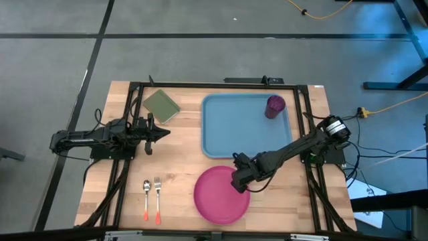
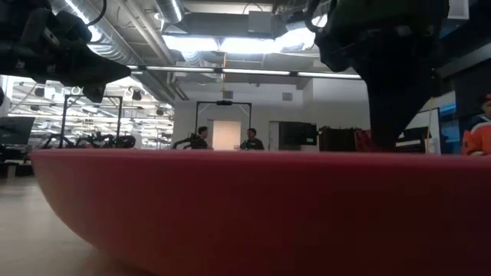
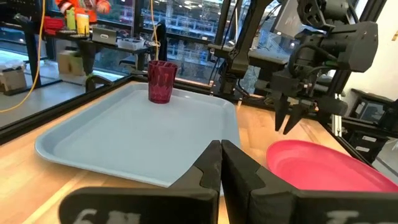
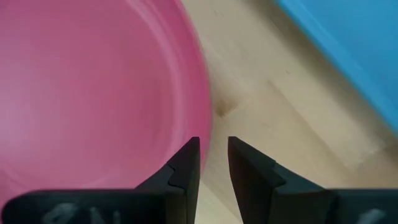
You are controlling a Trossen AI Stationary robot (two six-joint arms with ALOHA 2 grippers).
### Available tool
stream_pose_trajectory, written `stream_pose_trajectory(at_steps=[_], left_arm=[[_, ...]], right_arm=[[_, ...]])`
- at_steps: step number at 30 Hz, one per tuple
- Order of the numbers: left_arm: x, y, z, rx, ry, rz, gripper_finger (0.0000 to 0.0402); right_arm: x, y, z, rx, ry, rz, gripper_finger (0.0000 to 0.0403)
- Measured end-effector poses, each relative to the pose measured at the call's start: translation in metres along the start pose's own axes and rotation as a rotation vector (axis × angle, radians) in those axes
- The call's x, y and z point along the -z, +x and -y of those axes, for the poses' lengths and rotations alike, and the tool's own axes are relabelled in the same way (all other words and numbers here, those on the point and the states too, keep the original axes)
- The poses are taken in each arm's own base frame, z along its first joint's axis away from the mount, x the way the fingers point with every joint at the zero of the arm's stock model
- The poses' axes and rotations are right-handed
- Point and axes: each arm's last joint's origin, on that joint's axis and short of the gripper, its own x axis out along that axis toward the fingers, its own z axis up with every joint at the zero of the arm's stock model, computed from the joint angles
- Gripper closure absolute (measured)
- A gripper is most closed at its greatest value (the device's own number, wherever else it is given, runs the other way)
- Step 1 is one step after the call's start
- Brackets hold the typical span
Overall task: Pick and place plate/cup/fork/spoon on tray
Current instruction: Put the pink plate on the bottom left of the blue tray
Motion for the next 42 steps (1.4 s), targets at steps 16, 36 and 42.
stream_pose_trajectory(at_steps=[16, 36, 42], left_arm=[[0.0, 0.0, 0.0, -0.001, 0.0, 0.0, 0.0401], [0.0, 0.0, 0.0, -0.002, 0.001, 0.0, 0.0401], [0.0, 0.0, 0.0, -0.002, 0.001, 0.0, 0.0401]], right_arm=[[0.009, 0.03, 0.009, -0.106, 0.016, -0.033, 0.0315], [0.012, 0.043, 0.017, -0.165, 0.054, -0.025, 0.0394], [-0.002, 0.025, 0.023, -0.129, 0.046, -0.011, 0.0397]])
